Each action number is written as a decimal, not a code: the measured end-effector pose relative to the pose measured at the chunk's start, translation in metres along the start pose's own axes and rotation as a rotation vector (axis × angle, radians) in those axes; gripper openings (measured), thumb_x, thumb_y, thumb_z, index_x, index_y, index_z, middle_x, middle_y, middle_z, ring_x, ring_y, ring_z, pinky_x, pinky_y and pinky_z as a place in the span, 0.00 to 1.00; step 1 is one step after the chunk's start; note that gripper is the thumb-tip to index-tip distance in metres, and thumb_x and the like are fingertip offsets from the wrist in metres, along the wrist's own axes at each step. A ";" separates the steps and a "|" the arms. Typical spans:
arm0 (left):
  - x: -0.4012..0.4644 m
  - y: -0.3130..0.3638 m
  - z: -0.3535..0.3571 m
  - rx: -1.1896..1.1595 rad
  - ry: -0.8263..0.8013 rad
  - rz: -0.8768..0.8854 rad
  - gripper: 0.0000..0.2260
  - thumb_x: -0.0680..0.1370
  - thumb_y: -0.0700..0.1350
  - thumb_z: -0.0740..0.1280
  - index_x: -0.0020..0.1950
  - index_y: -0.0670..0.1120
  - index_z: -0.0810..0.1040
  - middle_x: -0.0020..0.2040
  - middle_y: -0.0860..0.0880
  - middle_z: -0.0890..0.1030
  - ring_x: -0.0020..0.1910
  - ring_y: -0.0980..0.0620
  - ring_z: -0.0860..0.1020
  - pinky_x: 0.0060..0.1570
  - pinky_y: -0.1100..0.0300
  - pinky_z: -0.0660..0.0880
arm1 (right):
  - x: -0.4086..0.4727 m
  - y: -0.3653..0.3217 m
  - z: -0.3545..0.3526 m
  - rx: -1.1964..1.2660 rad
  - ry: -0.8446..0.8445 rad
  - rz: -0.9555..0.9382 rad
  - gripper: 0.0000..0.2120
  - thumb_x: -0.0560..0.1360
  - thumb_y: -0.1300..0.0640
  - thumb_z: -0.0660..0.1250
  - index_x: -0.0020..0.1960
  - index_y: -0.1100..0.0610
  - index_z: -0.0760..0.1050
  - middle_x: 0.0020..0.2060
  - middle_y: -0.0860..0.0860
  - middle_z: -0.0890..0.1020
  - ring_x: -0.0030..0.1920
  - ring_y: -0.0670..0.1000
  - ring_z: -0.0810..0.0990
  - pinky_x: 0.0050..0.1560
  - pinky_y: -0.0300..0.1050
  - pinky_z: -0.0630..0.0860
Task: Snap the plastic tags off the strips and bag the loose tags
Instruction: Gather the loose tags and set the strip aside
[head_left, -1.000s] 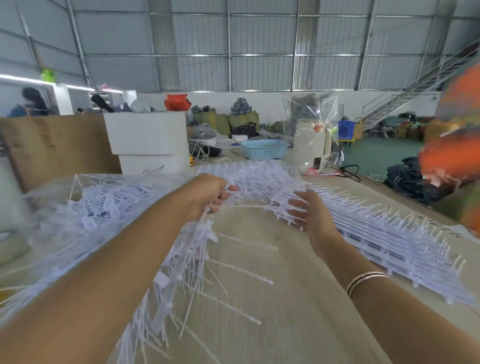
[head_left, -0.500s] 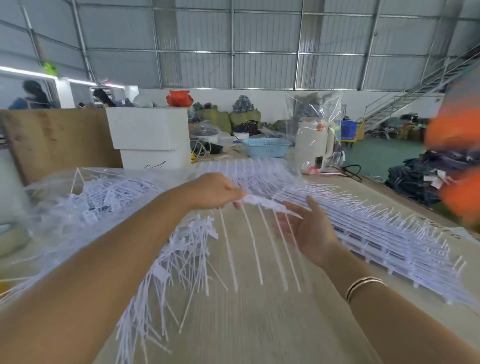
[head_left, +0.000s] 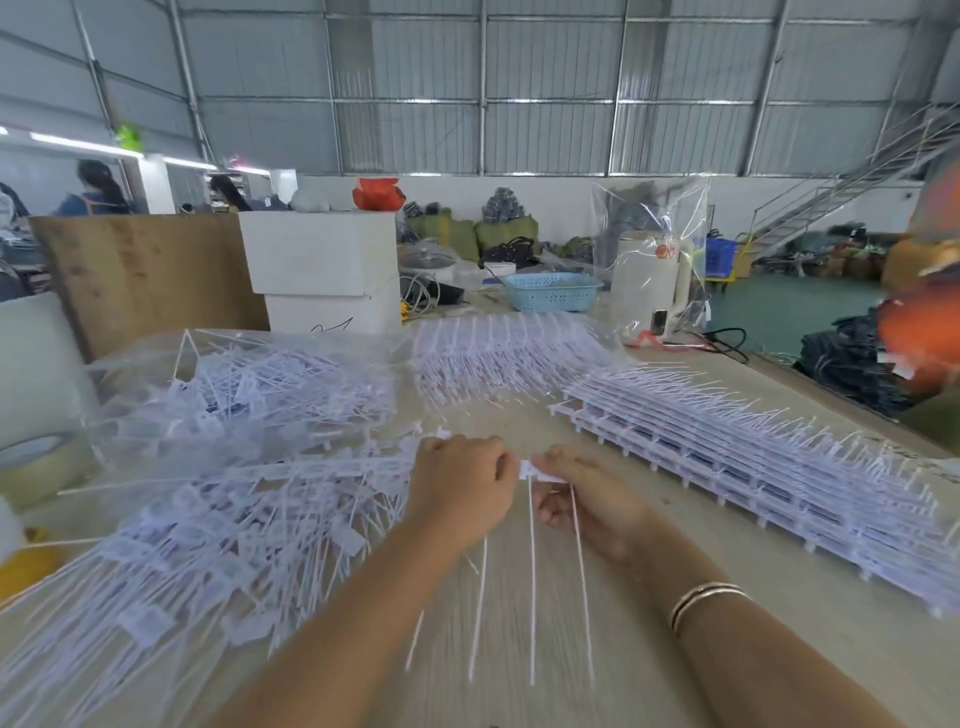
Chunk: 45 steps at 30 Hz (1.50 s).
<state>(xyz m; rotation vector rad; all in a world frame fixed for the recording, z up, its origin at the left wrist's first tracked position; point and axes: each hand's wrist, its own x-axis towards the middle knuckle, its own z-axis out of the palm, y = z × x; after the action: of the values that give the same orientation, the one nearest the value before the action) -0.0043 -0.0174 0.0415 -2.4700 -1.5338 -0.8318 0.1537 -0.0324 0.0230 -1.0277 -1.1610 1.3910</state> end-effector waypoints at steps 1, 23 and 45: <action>-0.004 0.002 0.005 -0.022 0.027 -0.032 0.12 0.79 0.51 0.55 0.39 0.49 0.72 0.38 0.50 0.79 0.44 0.48 0.75 0.56 0.55 0.62 | -0.003 0.000 0.000 -0.055 -0.037 -0.029 0.11 0.74 0.56 0.67 0.33 0.53 0.75 0.28 0.54 0.78 0.24 0.50 0.75 0.26 0.38 0.70; -0.019 -0.013 -0.001 -0.599 0.025 -0.373 0.17 0.80 0.49 0.61 0.37 0.39 0.78 0.24 0.52 0.65 0.28 0.52 0.66 0.43 0.53 0.64 | -0.007 0.015 0.034 -0.565 -0.001 -0.486 0.06 0.77 0.62 0.66 0.42 0.57 0.79 0.32 0.47 0.79 0.36 0.51 0.75 0.41 0.42 0.68; -0.024 -0.013 0.005 -0.829 0.088 -0.386 0.11 0.79 0.39 0.57 0.44 0.53 0.71 0.35 0.51 0.76 0.30 0.59 0.72 0.32 0.65 0.67 | -0.008 0.017 0.040 -0.637 0.224 -0.469 0.15 0.77 0.44 0.58 0.36 0.50 0.73 0.35 0.47 0.76 0.37 0.43 0.73 0.41 0.40 0.68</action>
<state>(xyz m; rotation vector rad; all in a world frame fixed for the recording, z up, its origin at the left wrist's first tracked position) -0.0219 -0.0280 0.0231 -2.5563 -1.9452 -1.9492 0.1124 -0.0460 0.0136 -1.2008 -1.5899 0.5234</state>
